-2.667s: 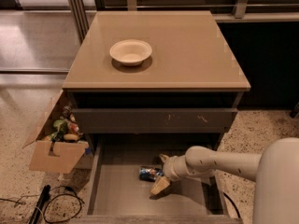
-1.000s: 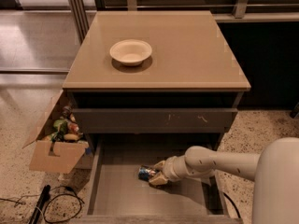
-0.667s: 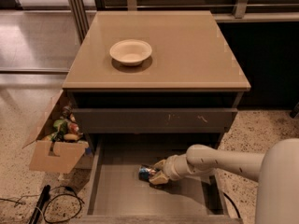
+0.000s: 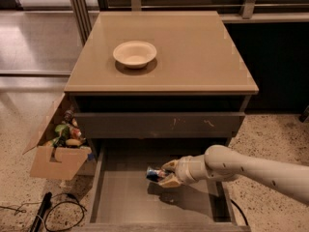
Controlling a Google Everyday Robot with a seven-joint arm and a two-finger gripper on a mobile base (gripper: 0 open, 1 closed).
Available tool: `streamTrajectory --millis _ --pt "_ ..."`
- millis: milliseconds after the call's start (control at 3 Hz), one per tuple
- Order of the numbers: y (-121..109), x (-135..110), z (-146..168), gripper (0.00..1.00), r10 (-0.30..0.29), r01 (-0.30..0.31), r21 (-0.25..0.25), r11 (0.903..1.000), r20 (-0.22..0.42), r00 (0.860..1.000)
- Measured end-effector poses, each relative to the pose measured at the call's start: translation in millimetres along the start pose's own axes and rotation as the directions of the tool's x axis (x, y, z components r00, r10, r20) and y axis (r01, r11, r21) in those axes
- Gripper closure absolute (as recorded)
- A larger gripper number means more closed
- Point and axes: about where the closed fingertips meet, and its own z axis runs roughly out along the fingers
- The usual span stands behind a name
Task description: Pick redbull can from middle drawer and place on counter
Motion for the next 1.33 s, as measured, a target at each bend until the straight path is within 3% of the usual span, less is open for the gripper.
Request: streamTrajectory --millis 333,667,1000,1333 --pt "1.4 -28.4 -37.9 1.00 -0.071 0.070 0.024 0.9972 0.006 0.997" --pt "-18.4 -62.5 -86.1 1.00 -0.128 0.128 0.053 0.9903 -0.006 0.992" --pt "-42.4 -105.8 -147.6 1.00 -0.184 0.188 0.115 0.9755 -0.044 0.982" --pt "-42.4 -105.8 -147.5 1.00 -0.184 0.188 0.115 0.9755 -0.044 0.982"
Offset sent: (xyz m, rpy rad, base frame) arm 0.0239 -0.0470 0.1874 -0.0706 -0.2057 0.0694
